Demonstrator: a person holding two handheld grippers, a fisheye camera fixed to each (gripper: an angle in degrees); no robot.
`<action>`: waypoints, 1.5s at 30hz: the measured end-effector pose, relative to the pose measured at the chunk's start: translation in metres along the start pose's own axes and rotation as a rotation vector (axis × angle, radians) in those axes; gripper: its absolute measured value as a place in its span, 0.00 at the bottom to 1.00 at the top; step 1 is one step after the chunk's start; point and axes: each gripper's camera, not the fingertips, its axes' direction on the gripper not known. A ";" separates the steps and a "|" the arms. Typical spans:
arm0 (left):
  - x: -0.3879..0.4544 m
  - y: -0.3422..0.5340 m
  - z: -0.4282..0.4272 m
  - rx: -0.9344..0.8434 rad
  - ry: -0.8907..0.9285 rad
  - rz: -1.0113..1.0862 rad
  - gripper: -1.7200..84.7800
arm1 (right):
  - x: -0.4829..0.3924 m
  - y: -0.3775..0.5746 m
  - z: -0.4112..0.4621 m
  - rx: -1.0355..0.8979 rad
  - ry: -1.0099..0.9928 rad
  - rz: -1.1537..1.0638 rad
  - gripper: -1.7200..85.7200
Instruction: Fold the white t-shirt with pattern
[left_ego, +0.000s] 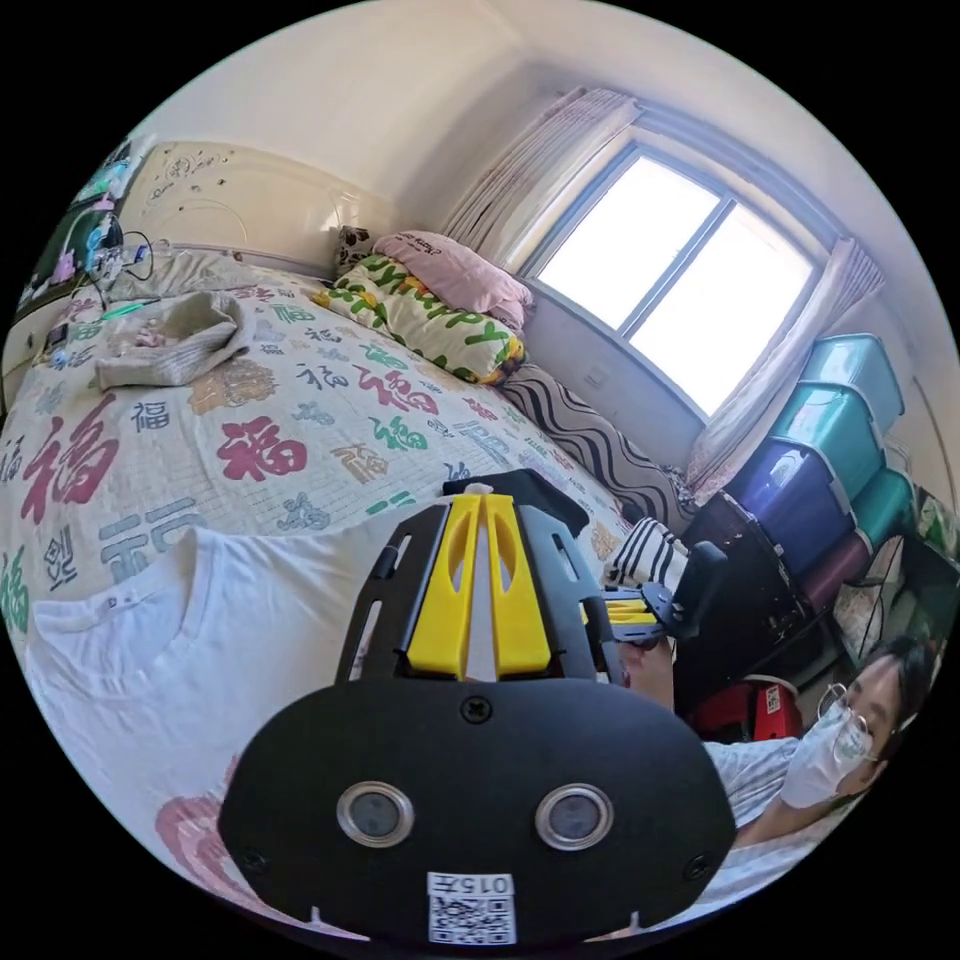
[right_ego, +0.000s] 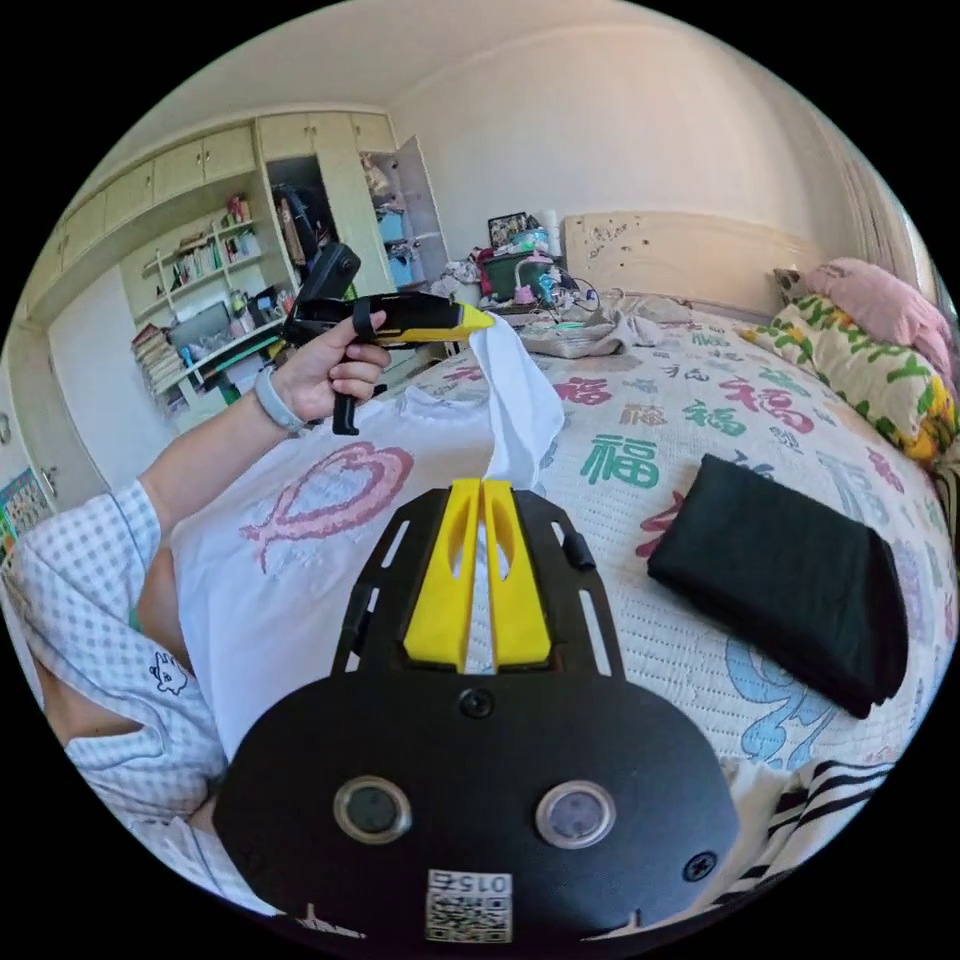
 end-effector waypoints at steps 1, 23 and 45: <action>-0.009 0.019 -0.020 0.011 -0.016 -0.010 0.02 | -0.018 -0.011 0.010 -0.058 -0.011 -0.063 0.02; -0.031 0.035 0.109 -0.337 -0.309 0.021 0.11 | -0.051 -0.086 0.065 -0.420 0.070 -0.127 0.08; -0.030 0.128 0.035 -0.359 -0.381 0.006 0.02 | -0.123 -0.178 0.053 -0.328 -0.016 -0.302 0.06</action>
